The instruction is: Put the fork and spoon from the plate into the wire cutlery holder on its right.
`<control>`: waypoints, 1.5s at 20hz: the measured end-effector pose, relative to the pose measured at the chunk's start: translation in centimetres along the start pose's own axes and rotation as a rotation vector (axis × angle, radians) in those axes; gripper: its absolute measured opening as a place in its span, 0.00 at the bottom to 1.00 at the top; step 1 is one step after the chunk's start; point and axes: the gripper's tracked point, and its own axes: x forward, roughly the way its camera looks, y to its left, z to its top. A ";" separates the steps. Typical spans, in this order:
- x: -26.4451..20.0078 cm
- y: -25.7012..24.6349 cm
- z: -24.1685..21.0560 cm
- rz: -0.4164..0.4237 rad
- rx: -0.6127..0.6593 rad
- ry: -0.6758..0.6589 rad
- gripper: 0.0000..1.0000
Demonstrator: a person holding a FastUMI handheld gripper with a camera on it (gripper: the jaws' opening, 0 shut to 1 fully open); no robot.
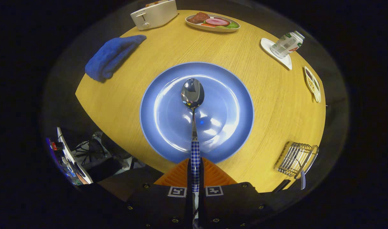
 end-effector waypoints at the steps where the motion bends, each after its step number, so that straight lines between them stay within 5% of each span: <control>1: -0.9 -0.7 -0.7 -0.009 -0.003 0.007 0.07; 17: -9.8 -11.9 -9.4 -0.135 0.186 -0.011 0.07; 30: -11.1 -18.7 -15.3 -0.175 0.238 0.185 0.07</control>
